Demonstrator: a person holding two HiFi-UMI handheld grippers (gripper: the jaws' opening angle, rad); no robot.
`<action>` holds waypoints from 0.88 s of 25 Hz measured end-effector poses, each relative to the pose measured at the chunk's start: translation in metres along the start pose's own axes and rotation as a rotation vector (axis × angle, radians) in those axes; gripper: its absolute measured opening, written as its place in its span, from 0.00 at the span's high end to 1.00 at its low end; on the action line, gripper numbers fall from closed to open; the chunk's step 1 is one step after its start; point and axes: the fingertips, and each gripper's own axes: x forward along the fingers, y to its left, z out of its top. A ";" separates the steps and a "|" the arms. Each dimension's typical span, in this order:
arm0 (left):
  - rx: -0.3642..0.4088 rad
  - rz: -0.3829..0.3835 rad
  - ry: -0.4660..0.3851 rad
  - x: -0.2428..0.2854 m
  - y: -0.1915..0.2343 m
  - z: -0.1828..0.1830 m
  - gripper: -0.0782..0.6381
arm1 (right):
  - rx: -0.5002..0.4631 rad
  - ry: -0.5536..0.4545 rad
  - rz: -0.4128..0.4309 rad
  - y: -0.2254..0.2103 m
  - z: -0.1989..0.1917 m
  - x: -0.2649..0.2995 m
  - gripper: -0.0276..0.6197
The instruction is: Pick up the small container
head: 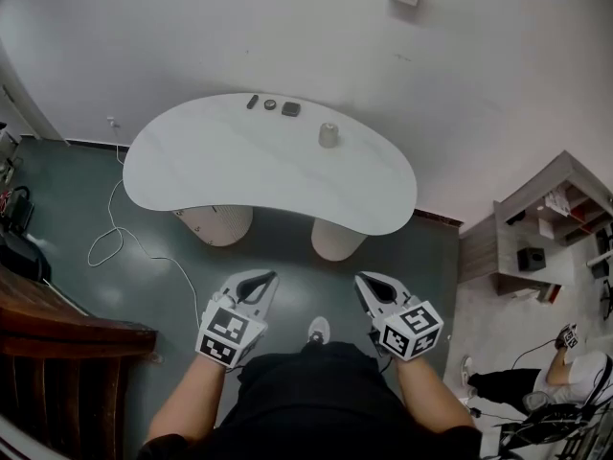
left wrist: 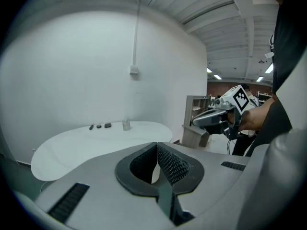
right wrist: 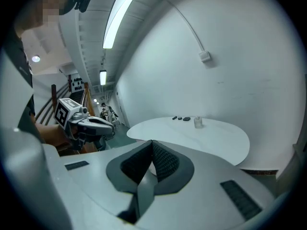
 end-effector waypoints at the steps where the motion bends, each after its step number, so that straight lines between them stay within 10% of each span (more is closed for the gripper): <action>1: -0.001 0.005 -0.005 0.009 0.005 0.007 0.87 | -0.005 -0.003 0.005 -0.010 0.006 0.005 0.97; 22: -0.015 0.057 0.053 0.113 0.047 0.047 0.87 | 0.050 0.011 0.085 -0.116 0.027 0.064 0.97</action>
